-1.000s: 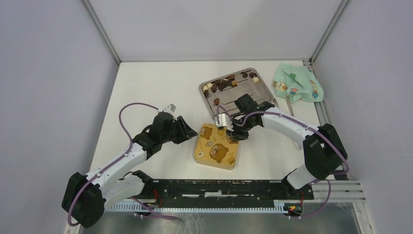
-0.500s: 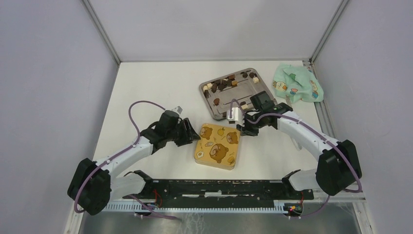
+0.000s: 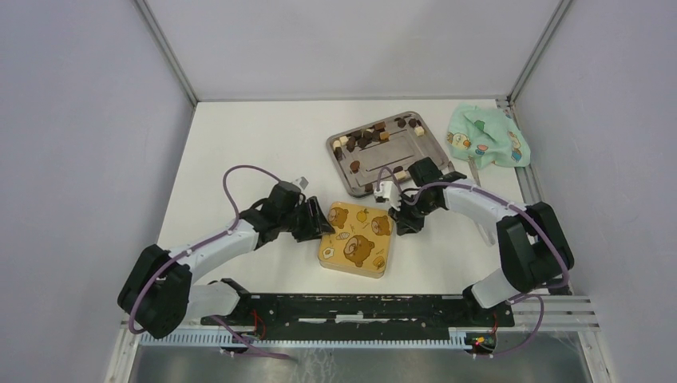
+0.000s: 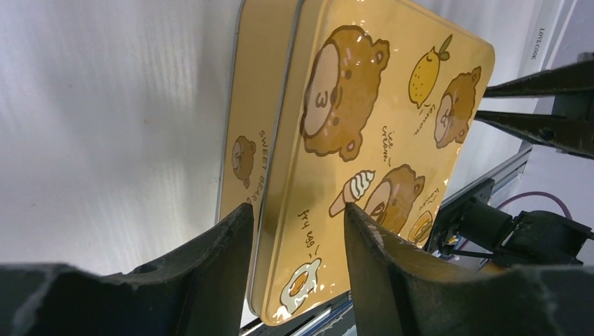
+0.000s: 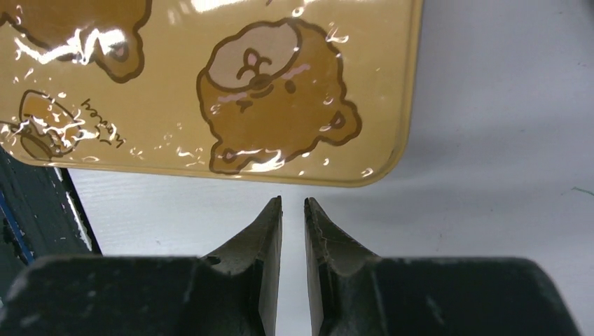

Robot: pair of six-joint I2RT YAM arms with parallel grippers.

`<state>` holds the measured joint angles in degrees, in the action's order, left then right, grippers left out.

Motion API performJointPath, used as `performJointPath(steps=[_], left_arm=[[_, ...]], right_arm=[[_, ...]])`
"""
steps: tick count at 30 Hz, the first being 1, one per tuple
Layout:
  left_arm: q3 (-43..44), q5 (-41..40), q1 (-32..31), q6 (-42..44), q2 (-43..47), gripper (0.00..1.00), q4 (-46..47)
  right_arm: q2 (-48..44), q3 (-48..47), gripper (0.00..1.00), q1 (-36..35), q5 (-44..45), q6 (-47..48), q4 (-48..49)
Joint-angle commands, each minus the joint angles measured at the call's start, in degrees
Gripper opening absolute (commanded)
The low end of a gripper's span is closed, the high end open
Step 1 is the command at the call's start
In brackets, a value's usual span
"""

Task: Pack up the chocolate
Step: Close the box lid on the packing box.

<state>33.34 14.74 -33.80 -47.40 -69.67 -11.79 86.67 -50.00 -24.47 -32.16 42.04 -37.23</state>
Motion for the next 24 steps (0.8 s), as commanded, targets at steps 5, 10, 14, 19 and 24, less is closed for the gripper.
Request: performJointPath(steps=[5, 10, 14, 19, 24], left_arm=[[-0.11, 3.9, -1.37, -0.19, -2.28, 0.55, 8.23], [2.36, 3.66, -1.82, 0.01, -4.18, 0.56, 8.62], [5.63, -7.04, -2.06, 0.83, 0.07, 0.63, -1.83], [8.45, -16.0, -2.08, 3.56, 14.26, 0.71, -8.02], [17.85, -16.24, -2.1, 9.29, 21.07, 0.94, -0.75]], right_arm=[[6.17, -12.16, 0.24, 0.17, -6.8, -3.28, 1.36], [11.17, -20.01, 0.24, 0.7, -5.05, -2.33, -1.58], [10.41, -24.15, 0.24, 4.36, -1.35, -0.52, -4.07], [7.05, -28.75, 0.27, 10.35, -2.51, 3.2, -7.84], [3.36, -36.34, 0.4, 15.94, -5.84, 3.0, -7.38]])
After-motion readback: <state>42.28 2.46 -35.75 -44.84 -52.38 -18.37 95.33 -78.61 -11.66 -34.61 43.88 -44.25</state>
